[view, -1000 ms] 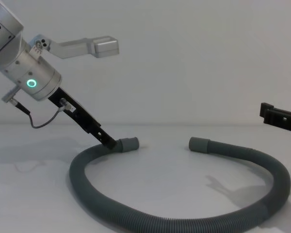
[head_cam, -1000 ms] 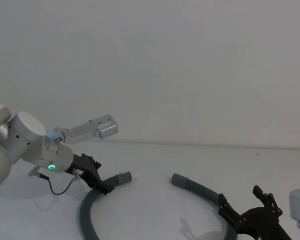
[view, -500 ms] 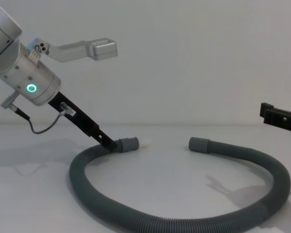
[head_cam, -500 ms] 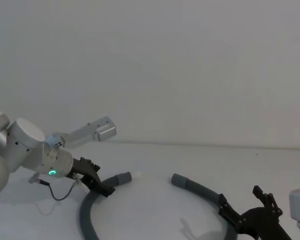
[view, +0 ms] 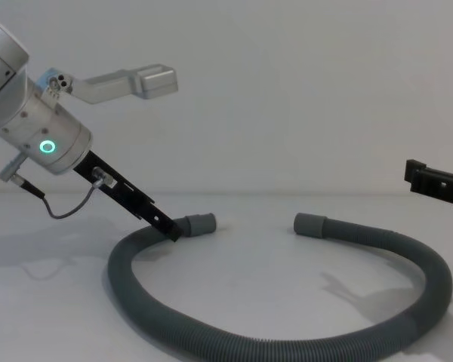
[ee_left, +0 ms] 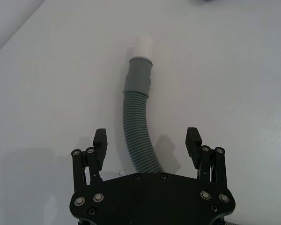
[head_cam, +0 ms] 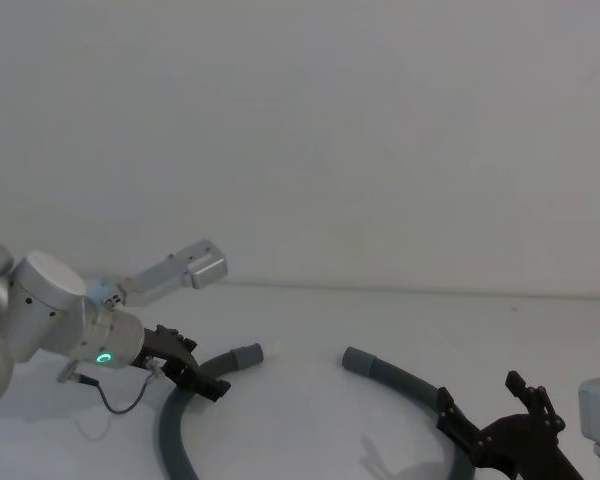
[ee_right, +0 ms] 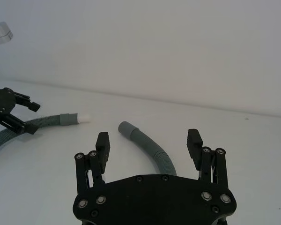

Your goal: Use both hands to pick up one end of the pipe from the table, align the ends, and insert them.

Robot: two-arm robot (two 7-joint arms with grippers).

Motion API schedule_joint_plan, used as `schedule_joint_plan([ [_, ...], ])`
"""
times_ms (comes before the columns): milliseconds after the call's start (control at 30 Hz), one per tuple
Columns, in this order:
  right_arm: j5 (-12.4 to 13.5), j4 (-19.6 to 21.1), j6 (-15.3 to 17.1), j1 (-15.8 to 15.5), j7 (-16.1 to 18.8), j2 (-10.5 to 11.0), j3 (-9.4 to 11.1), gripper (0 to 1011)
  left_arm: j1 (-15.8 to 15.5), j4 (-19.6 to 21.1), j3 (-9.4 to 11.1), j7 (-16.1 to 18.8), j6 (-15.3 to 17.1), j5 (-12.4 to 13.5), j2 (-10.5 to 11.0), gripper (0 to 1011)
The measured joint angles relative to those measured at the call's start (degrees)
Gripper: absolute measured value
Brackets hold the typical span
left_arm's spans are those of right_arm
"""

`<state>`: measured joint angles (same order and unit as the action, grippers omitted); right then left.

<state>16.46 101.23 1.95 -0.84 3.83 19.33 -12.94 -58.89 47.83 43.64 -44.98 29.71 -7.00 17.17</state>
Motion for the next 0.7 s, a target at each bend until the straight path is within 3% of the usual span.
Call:
schedule_joint_plan([
  [700, 0.0, 0.0, 0.0, 0.0, 0.0, 0.0, 0.0, 1003, 2.4, 2.8, -2.6, 1.6, 4.1, -0.8, 0.8, 1002],
])
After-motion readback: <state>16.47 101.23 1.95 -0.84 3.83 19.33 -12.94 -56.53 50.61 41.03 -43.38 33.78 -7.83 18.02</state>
